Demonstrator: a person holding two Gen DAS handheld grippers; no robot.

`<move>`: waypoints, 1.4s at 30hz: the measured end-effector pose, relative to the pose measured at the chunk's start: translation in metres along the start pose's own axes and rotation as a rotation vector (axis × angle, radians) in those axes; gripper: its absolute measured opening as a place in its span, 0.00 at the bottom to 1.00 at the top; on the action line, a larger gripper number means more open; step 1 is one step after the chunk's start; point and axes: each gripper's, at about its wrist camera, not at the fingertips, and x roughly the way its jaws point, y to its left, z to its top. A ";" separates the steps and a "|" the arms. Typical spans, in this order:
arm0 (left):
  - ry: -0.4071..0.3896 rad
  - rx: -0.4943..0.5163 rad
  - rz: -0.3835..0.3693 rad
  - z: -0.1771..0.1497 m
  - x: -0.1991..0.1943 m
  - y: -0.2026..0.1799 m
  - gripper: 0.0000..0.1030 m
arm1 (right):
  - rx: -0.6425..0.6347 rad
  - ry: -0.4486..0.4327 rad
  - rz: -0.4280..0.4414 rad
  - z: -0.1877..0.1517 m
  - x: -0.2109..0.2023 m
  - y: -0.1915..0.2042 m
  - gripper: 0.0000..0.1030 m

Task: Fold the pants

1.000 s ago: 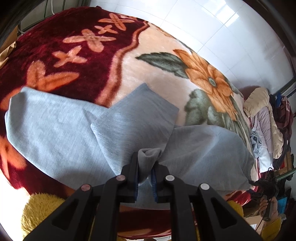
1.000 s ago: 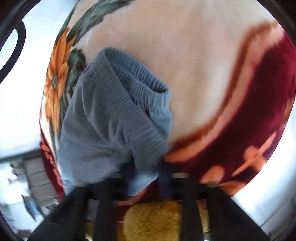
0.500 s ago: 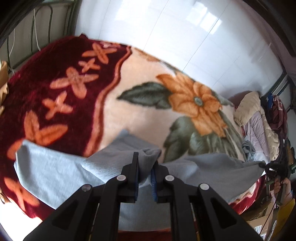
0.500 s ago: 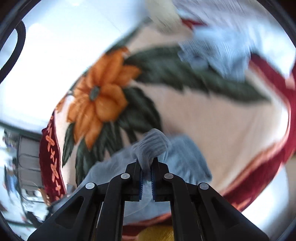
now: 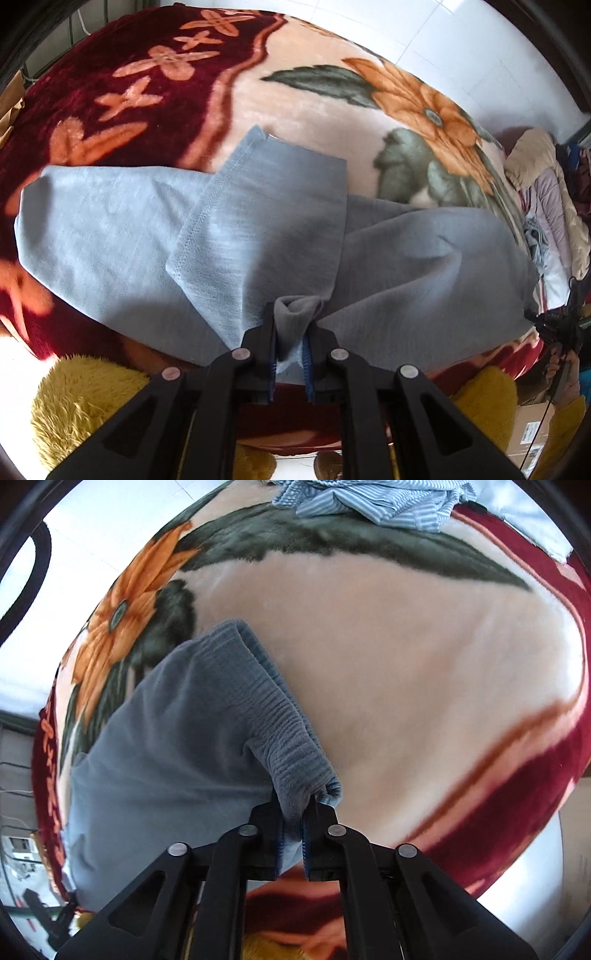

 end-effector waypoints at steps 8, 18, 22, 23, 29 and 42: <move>-0.071 0.028 0.039 0.002 -0.032 0.003 0.42 | -0.074 -0.042 -0.084 -0.010 -0.015 0.018 0.22; -0.090 0.051 0.026 0.026 -0.040 -0.005 0.50 | -0.285 -0.215 -0.122 -0.052 -0.080 0.095 0.48; -0.089 0.091 0.019 0.048 -0.025 -0.026 0.52 | -0.360 -0.190 -0.048 -0.072 -0.079 0.133 0.49; -0.083 0.101 0.018 0.052 -0.020 -0.031 0.53 | -0.383 -0.167 -0.028 -0.079 -0.072 0.145 0.49; -0.034 0.101 0.023 0.075 0.024 -0.051 0.53 | -0.418 -0.088 0.035 -0.113 -0.029 0.189 0.49; -0.056 0.159 0.150 0.093 0.070 -0.045 0.08 | -0.384 0.055 0.101 -0.158 0.043 0.226 0.49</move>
